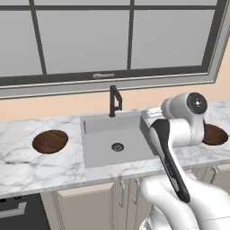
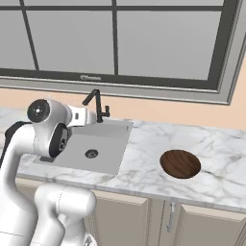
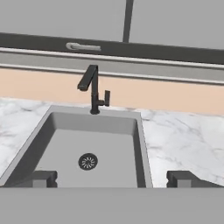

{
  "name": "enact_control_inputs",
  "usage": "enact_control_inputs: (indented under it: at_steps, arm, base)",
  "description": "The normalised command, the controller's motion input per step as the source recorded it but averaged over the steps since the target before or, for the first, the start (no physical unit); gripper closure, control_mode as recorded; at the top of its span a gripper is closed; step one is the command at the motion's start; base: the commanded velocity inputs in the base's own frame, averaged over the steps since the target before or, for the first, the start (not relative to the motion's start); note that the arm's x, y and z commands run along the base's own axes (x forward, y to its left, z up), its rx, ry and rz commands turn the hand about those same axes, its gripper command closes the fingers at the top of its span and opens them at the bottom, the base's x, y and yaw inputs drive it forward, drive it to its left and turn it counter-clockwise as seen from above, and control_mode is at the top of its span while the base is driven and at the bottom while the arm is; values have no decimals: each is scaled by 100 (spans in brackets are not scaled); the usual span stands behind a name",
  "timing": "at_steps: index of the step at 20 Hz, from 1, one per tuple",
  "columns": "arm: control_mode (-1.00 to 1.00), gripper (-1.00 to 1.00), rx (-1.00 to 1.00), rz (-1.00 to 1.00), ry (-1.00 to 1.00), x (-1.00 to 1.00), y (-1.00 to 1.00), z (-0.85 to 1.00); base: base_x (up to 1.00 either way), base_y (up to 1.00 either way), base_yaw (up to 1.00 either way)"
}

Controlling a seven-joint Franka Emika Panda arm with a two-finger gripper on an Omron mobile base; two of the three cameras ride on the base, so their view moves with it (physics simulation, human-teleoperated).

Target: Rinse each bowl for a few seconds and place them down in the sink or on the counter.

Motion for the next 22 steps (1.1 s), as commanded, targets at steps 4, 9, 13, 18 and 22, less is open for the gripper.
enact_control_inputs:
  at_steps: [4, 9, 13, 18, 22]
  arm:
    - [-100, -100, 0, 1, -9, 9, 0, -14]
    - [-100, -100, 0, 4, -8, 6, 0, -10]
    - [-100, -100, 0, 6, -7, 3, -1, -5]
    - [-100, -100, 0, 6, -4, 1, -1, -1]
    - [-100, -100, 0, 4, -6, 3, 0, -1]
  base:
    - [0, 0, 0]
    - [0, 0, 0]
    - [0, 0, 0]
    - [0, 0, 0]
    - [0, 0, 0]
